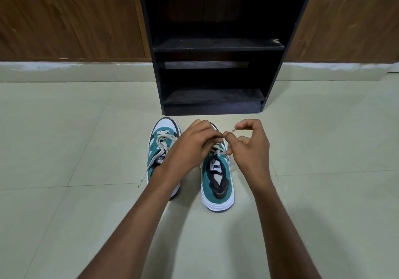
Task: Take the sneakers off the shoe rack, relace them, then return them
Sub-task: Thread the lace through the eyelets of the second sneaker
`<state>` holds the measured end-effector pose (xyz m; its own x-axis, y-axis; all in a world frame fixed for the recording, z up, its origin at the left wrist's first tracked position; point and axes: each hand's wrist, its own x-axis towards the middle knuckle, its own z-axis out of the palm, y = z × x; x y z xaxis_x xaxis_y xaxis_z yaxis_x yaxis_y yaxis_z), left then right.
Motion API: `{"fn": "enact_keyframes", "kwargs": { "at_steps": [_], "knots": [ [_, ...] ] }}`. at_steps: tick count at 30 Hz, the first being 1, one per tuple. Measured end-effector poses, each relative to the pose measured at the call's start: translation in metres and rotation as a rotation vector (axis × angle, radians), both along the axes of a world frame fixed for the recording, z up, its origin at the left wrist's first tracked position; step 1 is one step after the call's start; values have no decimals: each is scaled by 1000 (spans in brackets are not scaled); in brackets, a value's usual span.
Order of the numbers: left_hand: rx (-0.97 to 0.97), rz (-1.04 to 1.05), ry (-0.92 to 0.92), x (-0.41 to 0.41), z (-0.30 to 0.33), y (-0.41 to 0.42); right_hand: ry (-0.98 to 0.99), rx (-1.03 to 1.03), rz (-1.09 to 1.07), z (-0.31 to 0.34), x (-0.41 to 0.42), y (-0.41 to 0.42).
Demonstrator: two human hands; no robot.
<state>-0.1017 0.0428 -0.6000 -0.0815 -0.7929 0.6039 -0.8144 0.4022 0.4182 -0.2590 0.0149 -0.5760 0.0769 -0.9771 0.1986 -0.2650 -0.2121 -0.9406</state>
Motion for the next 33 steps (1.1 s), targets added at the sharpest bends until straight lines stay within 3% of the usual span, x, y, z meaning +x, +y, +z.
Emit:
{"fn": "enact_keyframes", "kwargs": {
  "at_steps": [5,8,10,13,17,20,24,27,29,33],
  "knots": [
    [416,61,444,-2,16,2,253,-175,176,-11,-2,0],
    [624,49,627,-1,21,4,371,-276,133,-23,-2,0],
    [652,34,723,0,23,5,371,-347,80,-27,0,-1],
    [600,56,816,-1,25,6,176,-274,26,-15,1,1],
    [548,98,850,-2,24,5,-368,51,45,20,-2,1],
    [517,118,851,-2,24,4,-472,117,1,33,-10,-3],
    [488,126,838,-5,25,5,-184,69,-56,28,-16,-2],
    [489,143,809,-6,23,5,39,128,34,17,-18,-6],
    [475,157,776,-5,22,5,289,112,98,10,-19,-8],
    [462,248,519,12,24,8,609,41,63,-2,-25,-12]
  ]
}}
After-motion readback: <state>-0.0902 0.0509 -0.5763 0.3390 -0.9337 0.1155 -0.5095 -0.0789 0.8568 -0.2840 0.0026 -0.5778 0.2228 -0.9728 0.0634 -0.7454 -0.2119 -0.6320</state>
